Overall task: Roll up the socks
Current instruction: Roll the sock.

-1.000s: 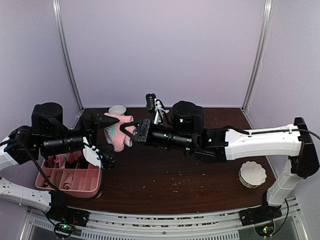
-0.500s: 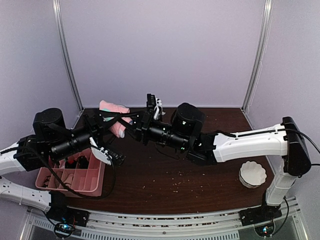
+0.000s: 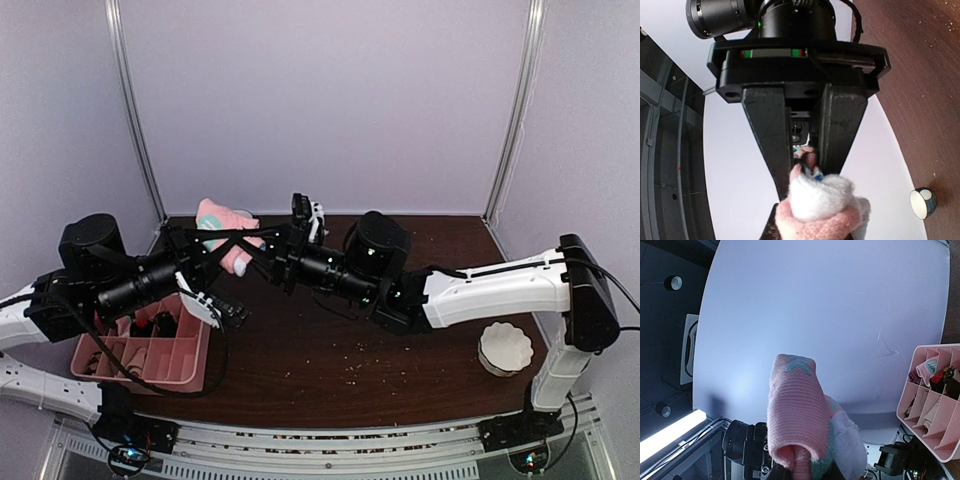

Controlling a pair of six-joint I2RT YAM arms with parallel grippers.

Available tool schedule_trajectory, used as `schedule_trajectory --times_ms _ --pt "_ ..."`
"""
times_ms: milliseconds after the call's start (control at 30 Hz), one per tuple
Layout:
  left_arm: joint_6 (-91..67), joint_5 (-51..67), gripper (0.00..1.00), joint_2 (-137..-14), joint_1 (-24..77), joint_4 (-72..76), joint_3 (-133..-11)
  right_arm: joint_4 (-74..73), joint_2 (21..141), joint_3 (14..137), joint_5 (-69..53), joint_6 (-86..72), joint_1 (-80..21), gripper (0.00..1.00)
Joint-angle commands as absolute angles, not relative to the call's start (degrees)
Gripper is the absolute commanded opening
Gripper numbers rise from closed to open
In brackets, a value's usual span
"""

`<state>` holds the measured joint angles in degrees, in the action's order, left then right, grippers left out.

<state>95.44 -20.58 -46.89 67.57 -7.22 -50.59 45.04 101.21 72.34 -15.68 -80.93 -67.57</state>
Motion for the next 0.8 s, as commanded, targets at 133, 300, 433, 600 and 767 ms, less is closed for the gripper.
schedule_trajectory --times_ms 133,300,433,600,767 --pt "65.15 -16.02 0.00 -49.33 63.94 -29.48 -70.99 31.64 92.07 70.37 -16.84 -61.95 -67.85 0.53" --pt "44.14 0.20 0.00 -57.84 56.85 -57.40 -88.33 9.60 81.02 67.55 2.14 -27.97 -71.63 1.00" --pt "35.39 12.93 0.00 -63.15 54.53 -68.61 -93.78 12.57 76.30 63.26 8.56 -7.61 -76.68 1.00" --pt "33.49 21.12 0.00 -64.12 54.23 -71.60 -93.31 13.40 77.40 65.70 5.73 2.91 -80.43 1.00" --pt "32.42 22.88 0.00 -66.31 53.83 -72.49 -95.00 11.27 83.51 73.57 5.88 7.52 -82.80 1.00"
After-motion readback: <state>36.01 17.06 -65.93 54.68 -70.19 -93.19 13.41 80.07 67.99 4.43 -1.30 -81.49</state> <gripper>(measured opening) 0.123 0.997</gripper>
